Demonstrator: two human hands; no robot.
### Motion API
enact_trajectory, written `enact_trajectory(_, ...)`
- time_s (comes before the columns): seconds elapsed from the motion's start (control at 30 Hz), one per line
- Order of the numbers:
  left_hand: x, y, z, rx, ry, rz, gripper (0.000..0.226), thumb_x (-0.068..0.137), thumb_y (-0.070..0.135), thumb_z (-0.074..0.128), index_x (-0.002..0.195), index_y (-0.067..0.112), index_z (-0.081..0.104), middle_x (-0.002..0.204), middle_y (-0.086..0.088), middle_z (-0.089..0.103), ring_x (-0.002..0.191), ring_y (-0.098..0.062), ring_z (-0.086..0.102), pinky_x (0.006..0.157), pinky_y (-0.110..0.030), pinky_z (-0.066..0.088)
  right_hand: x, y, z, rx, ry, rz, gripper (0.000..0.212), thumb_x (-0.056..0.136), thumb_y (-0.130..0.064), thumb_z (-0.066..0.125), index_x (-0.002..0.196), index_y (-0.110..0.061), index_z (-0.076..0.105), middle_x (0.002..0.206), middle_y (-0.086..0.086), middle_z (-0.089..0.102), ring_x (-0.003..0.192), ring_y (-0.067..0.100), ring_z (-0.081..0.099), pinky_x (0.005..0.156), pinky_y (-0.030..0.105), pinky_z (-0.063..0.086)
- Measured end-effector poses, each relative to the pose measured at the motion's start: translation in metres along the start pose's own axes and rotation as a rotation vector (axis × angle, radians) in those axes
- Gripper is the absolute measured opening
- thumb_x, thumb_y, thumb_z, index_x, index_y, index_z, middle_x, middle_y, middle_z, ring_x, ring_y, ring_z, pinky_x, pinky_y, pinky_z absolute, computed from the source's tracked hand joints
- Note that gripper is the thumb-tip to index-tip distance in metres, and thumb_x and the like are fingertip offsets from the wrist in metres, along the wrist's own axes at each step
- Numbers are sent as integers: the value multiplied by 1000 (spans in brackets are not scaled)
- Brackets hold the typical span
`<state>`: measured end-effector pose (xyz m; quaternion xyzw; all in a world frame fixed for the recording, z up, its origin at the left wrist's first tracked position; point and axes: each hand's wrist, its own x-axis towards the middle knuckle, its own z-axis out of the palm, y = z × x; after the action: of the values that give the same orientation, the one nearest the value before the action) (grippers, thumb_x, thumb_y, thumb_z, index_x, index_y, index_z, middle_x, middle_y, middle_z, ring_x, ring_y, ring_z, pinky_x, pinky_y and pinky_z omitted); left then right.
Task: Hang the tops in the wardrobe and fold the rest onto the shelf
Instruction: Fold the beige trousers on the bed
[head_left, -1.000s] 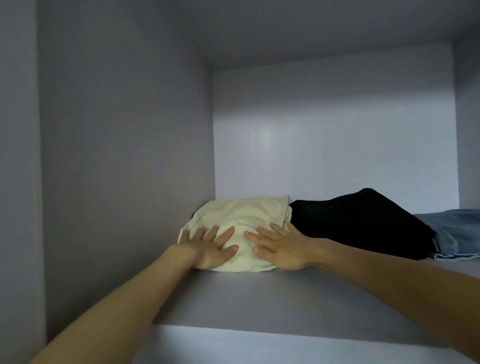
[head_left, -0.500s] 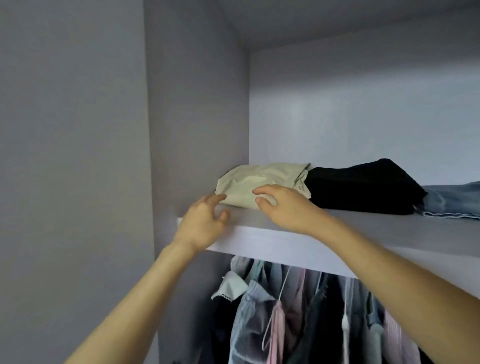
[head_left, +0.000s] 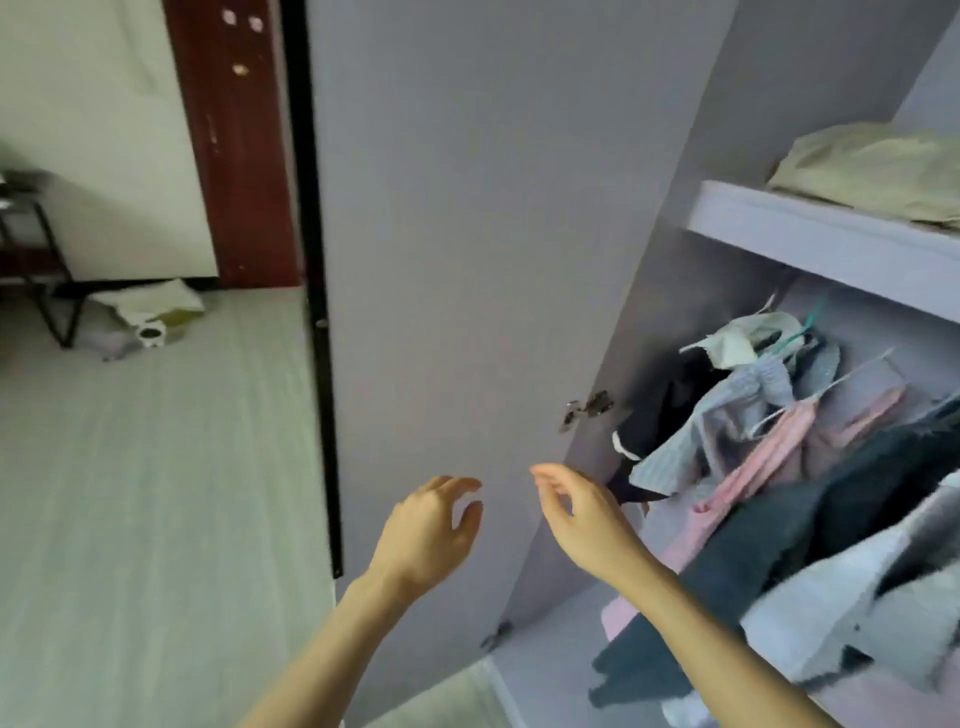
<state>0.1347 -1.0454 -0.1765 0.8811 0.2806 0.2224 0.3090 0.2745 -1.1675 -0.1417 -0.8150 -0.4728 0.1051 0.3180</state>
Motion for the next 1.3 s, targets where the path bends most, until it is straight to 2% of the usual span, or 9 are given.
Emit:
enact_trajectory(0.1,-56,-72,-33,46,5,-198,31,94,29,52,123,22,62,125,3,62,114,-16,58,95,-25,42,-6,-38,85,26,-319,-38,32,99,-25,42,128,-20,53,123,-3,61,111,12,57,89,20,41)
enact_trajectory(0.2,-99,-140,-86,99,78,-403,30,94,30,52,122,21,62,123,3,64,113,-15,58,93,-23,42,-1,-100,163,81,-565,-147,31,99,-27,40,124,-22,57,117,-7,64,105,4,58,85,12,42)
enact_trajectory(0.33,-153,-223,-179,166,234,-620,32,95,30,51,123,21,61,122,3,64,113,-16,59,93,-27,44,24,-207,253,170,-728,-304,29,98,-26,41,121,-21,59,104,-11,63,101,6,60,89,21,47)
enact_trajectory(0.47,-200,-283,-253,200,356,-765,32,96,27,50,125,18,59,122,0,64,112,-19,60,93,-29,46,48,-291,328,210,-815,-385,28,99,-28,40,120,-22,59,106,-7,65,99,6,60,78,15,44)
enact_trajectory(0.6,-240,-335,-308,173,442,-898,31,96,24,51,125,16,59,121,-3,65,111,-20,61,93,-28,45,65,-355,397,228,-880,-397,27,99,-24,41,117,-18,60,107,0,67,97,10,62,82,21,46)
enact_trajectory(0.77,-257,-397,-349,121,548,-1008,30,96,23,51,123,15,60,120,-2,65,112,-17,60,93,-26,45,98,-407,474,230,-968,-408,24,99,-19,44,113,-15,62,96,-5,65,94,11,61,81,21,45)
enact_trajectory(0.93,-245,-462,-366,123,523,-1091,32,97,24,48,126,15,58,124,-1,62,114,-14,58,96,-26,44,155,-443,545,192,-1064,-429,22,98,-14,45,109,-12,64,92,-3,65,91,17,61,85,29,47)
enact_trajectory(1.1,-216,-537,-410,120,687,-1212,31,96,24,50,125,14,59,121,-4,63,111,-17,59,94,-27,44,228,-508,629,227,-1145,-501,20,97,-9,44,104,-10,63,93,5,65,90,20,60,88,34,47)
enact_trajectory(1.3,-145,-605,-482,36,850,-1268,31,96,24,51,123,13,60,119,-2,64,109,-13,60,87,-15,39,305,-598,701,188,-1230,-625,19,96,-10,45,98,-14,63,87,2,66,85,18,59,86,33,47)
